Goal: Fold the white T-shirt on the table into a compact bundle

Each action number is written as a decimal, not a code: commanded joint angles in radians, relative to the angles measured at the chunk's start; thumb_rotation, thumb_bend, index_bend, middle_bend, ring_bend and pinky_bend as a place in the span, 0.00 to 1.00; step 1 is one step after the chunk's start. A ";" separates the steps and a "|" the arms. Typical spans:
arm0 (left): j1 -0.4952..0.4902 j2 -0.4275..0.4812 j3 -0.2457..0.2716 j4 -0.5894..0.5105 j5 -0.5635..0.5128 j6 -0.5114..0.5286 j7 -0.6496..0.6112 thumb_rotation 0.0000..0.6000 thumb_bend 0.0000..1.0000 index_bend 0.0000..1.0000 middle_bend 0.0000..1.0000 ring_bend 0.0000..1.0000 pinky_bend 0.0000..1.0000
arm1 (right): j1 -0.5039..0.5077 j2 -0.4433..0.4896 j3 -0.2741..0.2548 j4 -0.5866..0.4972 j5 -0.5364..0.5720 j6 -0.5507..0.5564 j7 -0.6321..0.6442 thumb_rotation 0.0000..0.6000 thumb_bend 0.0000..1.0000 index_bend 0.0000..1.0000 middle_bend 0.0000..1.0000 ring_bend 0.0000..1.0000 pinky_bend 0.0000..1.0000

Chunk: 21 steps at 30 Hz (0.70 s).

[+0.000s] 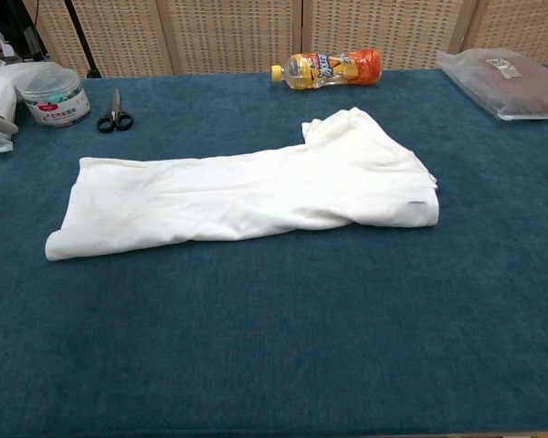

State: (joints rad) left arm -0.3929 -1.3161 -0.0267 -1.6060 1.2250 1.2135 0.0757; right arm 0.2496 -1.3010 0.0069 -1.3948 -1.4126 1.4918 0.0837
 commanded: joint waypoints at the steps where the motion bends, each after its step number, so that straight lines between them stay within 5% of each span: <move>1: 0.019 -0.036 0.031 0.051 0.043 -0.005 -0.028 1.00 0.31 0.00 0.00 0.00 0.00 | -0.009 0.007 0.008 -0.004 -0.007 -0.001 0.016 1.00 0.00 0.00 0.00 0.00 0.00; 9: -0.011 -0.077 -0.030 0.140 0.016 -0.048 -0.030 1.00 0.32 0.00 0.00 0.00 0.00 | -0.015 0.010 0.027 0.003 -0.013 -0.028 0.032 1.00 0.00 0.00 0.00 0.00 0.00; 17: -0.114 -0.119 -0.148 0.220 -0.141 -0.188 0.041 1.00 0.32 0.01 0.00 0.00 0.00 | -0.021 0.004 0.040 0.013 -0.019 -0.042 0.025 1.00 0.00 0.00 0.00 0.00 0.00; 21: -0.211 -0.163 -0.220 0.292 -0.297 -0.295 0.147 1.00 0.32 0.13 0.00 0.00 0.00 | -0.023 0.000 0.043 0.017 -0.021 -0.055 0.022 1.00 0.00 0.00 0.00 0.00 0.00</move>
State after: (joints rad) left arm -0.5398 -1.4459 -0.1975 -1.3644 1.0208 0.9867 0.1485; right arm 0.2267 -1.3002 0.0498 -1.3787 -1.4330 1.4378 0.1060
